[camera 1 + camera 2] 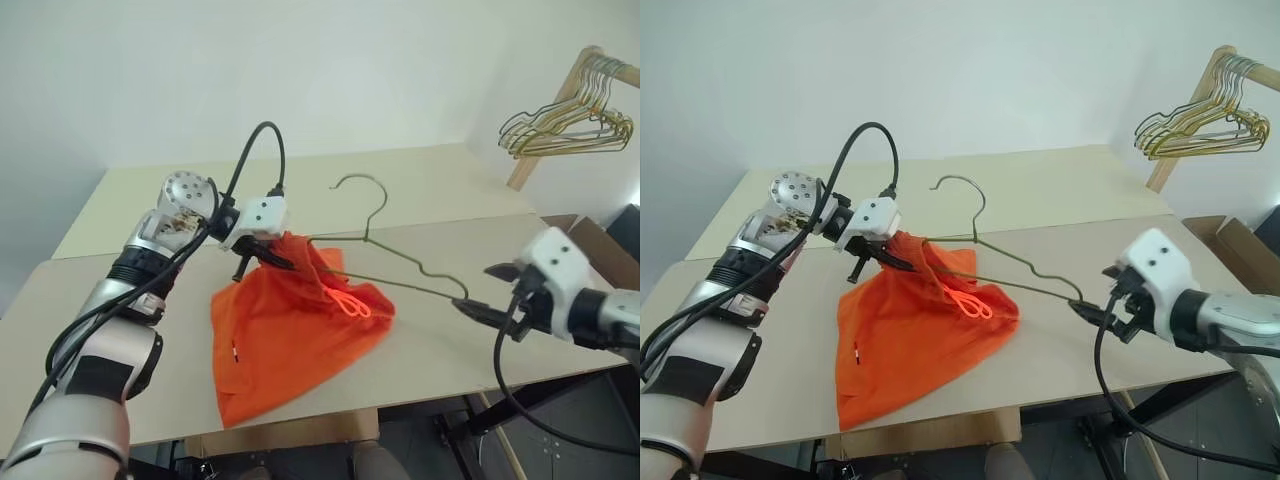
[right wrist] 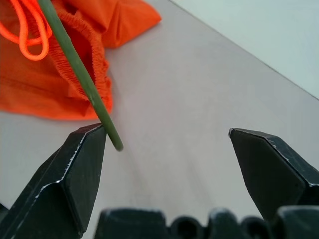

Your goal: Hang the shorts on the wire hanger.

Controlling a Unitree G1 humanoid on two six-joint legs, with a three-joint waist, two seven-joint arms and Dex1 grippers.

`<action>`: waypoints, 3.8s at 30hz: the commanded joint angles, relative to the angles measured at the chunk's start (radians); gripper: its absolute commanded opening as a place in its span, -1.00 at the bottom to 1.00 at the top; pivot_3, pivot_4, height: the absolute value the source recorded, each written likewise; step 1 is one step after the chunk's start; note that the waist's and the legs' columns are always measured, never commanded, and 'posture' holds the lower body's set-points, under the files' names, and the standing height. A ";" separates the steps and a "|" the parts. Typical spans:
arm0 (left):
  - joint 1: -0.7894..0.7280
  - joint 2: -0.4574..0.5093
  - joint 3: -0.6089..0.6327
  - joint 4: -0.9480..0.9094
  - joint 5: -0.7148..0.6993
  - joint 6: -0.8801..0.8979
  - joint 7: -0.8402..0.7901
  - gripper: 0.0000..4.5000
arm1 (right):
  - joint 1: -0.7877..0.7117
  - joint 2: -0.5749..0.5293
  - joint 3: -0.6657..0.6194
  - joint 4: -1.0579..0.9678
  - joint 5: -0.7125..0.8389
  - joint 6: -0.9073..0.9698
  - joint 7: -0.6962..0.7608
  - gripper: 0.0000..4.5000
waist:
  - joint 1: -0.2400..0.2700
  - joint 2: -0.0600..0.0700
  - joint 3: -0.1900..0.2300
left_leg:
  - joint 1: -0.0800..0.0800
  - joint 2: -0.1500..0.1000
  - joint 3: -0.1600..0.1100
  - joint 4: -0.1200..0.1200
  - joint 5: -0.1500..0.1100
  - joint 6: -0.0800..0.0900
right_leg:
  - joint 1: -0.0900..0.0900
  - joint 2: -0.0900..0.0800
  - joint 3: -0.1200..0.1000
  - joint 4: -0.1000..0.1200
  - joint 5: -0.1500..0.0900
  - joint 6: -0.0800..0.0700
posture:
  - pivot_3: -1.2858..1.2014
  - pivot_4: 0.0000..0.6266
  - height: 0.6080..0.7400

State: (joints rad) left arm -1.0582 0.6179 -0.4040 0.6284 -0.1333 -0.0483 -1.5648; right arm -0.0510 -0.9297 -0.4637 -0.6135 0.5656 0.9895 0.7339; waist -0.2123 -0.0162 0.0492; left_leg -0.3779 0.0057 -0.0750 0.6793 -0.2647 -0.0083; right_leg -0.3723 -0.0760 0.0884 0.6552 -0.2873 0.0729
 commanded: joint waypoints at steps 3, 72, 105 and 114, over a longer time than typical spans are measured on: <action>-0.029 -0.003 0.071 0.005 0.017 0.044 0.021 -1.00 | 0.115 0.111 -0.223 -0.043 0.103 -0.065 0.045 0.99 | 0.004 0.000 0.000 | 0.000 -0.001 -0.001 0.000 0.000 0.000 | 0.000 0.000 0.000 0.000 0.000 0.001 | -0.17 -1.00 1.00; 0.110 0.161 0.070 0.042 -0.120 -0.170 -0.050 -1.00 | 0.076 0.066 0.158 0.306 0.137 -0.275 0.221 -1.00 | 0.012 0.002 -0.004 | 0.006 -0.003 -0.002 -0.002 0.000 0.000 | 0.004 -0.001 0.003 0.002 -0.002 0.001 | -0.12 -0.99 1.00; 0.099 0.177 0.018 0.192 0.171 -0.427 -0.030 -1.00 | 0.090 0.006 0.144 0.356 0.128 -0.308 0.263 -1.00 | 0.033 0.002 -0.004 | 0.006 -0.003 -0.001 -0.001 0.000 0.000 | 0.004 -0.001 0.003 0.001 -0.002 0.001 | -0.13 -1.00 1.00; 0.083 0.164 0.001 0.239 0.239 -0.435 0.049 -1.00 | 0.078 0.003 0.127 0.330 0.157 -0.312 0.274 -1.00 | 0.030 0.002 -0.004 | 0.006 -0.003 -0.001 -0.001 0.000 0.000 | 0.004 -0.001 0.003 0.001 -0.002 0.001 | -0.13 -1.00 1.00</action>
State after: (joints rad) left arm -0.9676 0.7162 -0.4140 0.8265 0.0425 -0.5017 -1.5136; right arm 0.0311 -0.8932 -0.2277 -0.3008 0.7308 0.6869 1.0198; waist -0.1824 -0.0146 0.0455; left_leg -0.3719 0.0029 -0.0756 0.6779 -0.2648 -0.0082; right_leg -0.3686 -0.0769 0.0912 0.6567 -0.2893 0.0744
